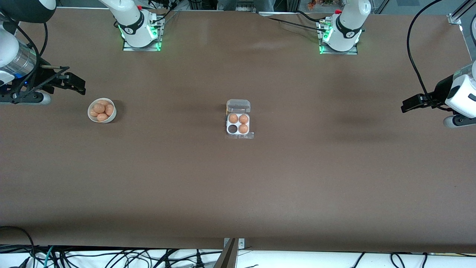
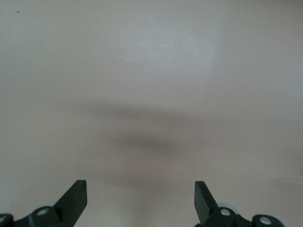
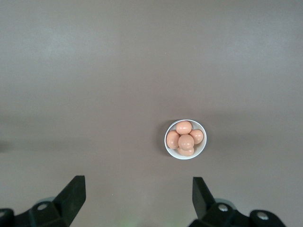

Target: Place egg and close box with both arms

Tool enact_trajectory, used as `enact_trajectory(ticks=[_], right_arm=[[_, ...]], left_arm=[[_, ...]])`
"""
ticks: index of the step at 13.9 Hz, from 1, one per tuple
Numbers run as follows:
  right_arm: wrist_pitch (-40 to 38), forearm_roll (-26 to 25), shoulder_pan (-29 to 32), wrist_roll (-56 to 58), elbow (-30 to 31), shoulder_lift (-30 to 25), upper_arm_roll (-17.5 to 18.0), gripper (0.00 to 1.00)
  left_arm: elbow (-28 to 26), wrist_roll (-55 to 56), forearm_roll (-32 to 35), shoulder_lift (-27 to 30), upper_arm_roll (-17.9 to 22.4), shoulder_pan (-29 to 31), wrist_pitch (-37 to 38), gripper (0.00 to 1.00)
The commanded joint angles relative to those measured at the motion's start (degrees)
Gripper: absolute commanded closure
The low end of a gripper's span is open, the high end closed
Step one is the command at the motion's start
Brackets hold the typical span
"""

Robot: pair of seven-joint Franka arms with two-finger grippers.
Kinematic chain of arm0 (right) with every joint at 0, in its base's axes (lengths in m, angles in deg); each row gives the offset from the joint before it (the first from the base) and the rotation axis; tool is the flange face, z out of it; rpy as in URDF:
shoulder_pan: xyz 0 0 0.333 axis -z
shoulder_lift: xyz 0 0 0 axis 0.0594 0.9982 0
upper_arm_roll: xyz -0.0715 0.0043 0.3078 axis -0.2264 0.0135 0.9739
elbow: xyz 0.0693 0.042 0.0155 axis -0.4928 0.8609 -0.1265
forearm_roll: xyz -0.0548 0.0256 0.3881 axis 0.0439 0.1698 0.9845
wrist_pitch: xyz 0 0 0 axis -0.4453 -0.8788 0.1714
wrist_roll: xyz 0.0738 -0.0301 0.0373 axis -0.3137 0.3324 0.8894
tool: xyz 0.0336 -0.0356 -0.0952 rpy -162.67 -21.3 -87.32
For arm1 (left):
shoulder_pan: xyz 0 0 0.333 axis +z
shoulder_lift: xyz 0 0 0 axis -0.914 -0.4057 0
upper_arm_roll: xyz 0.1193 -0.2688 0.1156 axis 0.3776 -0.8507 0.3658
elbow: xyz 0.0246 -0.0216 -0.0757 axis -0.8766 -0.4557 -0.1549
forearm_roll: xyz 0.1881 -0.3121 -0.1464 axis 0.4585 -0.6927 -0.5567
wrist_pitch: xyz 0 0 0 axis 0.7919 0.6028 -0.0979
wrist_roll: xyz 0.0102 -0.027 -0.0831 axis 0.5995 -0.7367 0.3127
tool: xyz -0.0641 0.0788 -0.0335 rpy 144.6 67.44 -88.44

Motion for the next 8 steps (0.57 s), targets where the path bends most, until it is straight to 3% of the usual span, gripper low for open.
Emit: enact_trajectory(ticks=[1,8], right_arm=[[0.18,0.16,0.11,-0.39,0.43,-0.91,0.10,0.00],[0.18,0.16,0.11,-0.39,0.34,-0.82,0.18,0.00]], left_arm=[[1.78,-0.88,1.94,-0.69,-0.33,0.36,0.64,0.00],[5.55,-1.06,1.94,-1.57,-0.24,1.06,0.11,0.00]])
